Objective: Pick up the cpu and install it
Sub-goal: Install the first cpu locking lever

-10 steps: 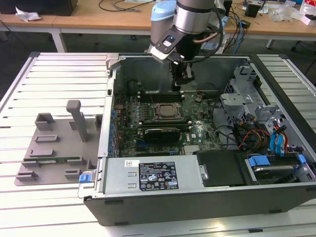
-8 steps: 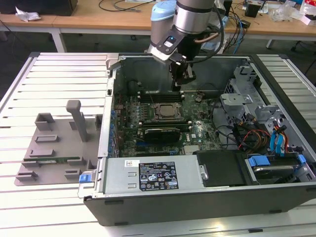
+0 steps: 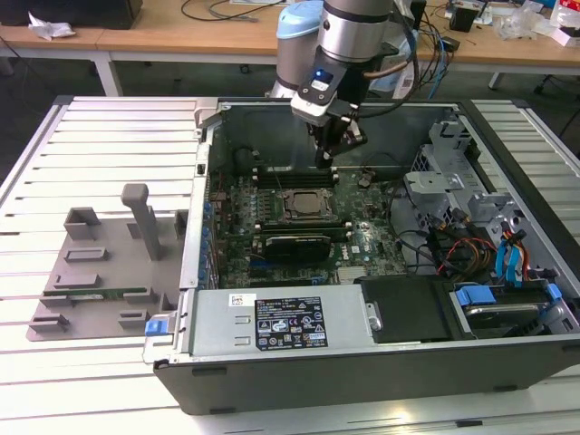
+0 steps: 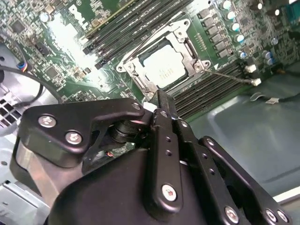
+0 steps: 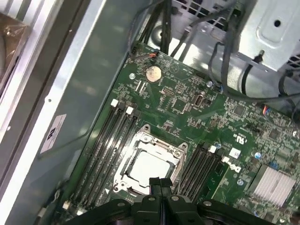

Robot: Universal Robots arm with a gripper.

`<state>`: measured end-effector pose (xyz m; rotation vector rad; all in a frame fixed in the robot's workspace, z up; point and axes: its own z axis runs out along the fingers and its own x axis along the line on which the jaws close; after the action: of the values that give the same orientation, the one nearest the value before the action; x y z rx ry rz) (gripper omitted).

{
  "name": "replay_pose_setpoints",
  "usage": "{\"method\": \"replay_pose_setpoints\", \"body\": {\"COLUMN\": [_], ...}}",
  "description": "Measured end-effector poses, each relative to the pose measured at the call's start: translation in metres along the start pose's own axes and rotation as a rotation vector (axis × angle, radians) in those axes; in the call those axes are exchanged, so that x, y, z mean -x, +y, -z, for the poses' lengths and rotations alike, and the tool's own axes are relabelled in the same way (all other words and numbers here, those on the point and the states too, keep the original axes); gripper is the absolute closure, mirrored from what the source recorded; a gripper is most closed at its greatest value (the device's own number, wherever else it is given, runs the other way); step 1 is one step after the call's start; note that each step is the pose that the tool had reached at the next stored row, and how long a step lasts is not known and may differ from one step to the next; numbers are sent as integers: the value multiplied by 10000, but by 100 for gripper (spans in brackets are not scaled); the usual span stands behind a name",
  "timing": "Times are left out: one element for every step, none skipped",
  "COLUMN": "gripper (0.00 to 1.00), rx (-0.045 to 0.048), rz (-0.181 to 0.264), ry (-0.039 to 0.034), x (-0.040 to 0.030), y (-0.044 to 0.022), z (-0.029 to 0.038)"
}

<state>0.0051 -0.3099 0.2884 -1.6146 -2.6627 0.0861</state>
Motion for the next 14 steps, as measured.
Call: {"method": "replay_pose_setpoints", "body": {"gripper": [89,89,89,89,89,89,89,89,89,89,89,89,89,89], "rx": [3,3,5,6,7,8,9,11,12,13,14,16,18,18], "rz": [342,564,836,1024,1152,1258,1452,1669,1922,2095,2295,2625,2780,2888], "ry": [-21,-35,-51,-63,-70,-77,-89,-102,-118,-128,-140,-160,-170,-176], "x": [0,0,0,0,0,0,0,0,0,0,0,0,0,0], "y": [0,0,0,0,0,0,0,0,0,0,0,0,0,0], "z": [0,0,0,0,0,0,0,0,0,0,0,0,0,0]}}
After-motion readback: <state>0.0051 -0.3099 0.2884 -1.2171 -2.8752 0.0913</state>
